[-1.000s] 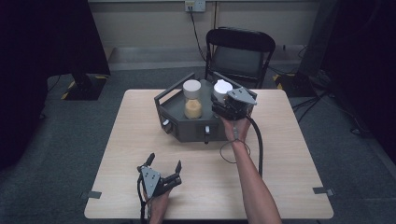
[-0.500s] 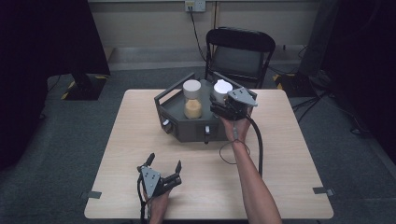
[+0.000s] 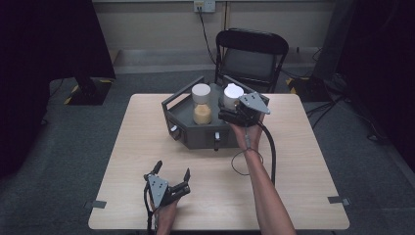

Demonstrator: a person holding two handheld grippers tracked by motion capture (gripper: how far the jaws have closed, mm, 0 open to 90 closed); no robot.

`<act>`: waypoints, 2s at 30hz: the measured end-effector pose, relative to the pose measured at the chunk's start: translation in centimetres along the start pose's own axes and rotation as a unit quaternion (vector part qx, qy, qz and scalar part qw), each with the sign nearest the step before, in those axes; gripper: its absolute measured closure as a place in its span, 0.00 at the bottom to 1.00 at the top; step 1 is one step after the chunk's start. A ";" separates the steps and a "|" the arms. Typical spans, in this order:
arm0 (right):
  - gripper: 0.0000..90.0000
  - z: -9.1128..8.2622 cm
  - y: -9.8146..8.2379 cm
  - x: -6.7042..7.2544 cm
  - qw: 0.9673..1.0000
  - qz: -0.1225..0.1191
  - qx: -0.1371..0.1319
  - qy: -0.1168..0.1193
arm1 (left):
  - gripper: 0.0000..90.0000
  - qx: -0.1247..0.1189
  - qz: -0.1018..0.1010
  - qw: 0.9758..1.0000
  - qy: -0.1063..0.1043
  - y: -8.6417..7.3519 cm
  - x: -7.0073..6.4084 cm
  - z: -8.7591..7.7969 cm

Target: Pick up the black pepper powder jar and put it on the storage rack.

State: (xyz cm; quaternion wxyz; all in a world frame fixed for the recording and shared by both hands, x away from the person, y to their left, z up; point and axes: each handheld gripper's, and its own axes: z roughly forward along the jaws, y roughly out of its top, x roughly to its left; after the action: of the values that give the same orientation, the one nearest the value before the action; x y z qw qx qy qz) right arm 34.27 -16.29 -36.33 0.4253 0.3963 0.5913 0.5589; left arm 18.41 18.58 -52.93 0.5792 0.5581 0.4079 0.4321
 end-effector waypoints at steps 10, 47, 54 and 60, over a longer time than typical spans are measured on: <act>0.00 -1.1 -0.3 0.1 1.000 0.006 -0.012 -0.007 | 0.01 0.000 0.000 1.000 0.000 0.0 0.0 0.0; 0.00 -7.2 -2.7 -0.2 0.999 0.024 -0.035 0.013 | 0.01 0.000 0.000 1.000 0.000 0.0 0.0 0.0; 0.00 -8.1 -3.5 0.1 0.999 0.025 -0.039 0.015 | 0.01 0.000 0.001 1.000 0.000 0.0 0.0 0.0; 0.00 -9.0 -4.3 -0.1 0.998 0.037 -0.043 0.019 | 0.01 0.000 0.001 1.000 0.000 0.0 0.0 0.0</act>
State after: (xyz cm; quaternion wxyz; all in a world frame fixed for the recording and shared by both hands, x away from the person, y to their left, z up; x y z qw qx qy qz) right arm 25.84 -19.58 -40.45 0.4095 0.3890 0.5596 0.6064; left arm 18.41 18.58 -52.92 0.5789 0.5586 0.4074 0.4324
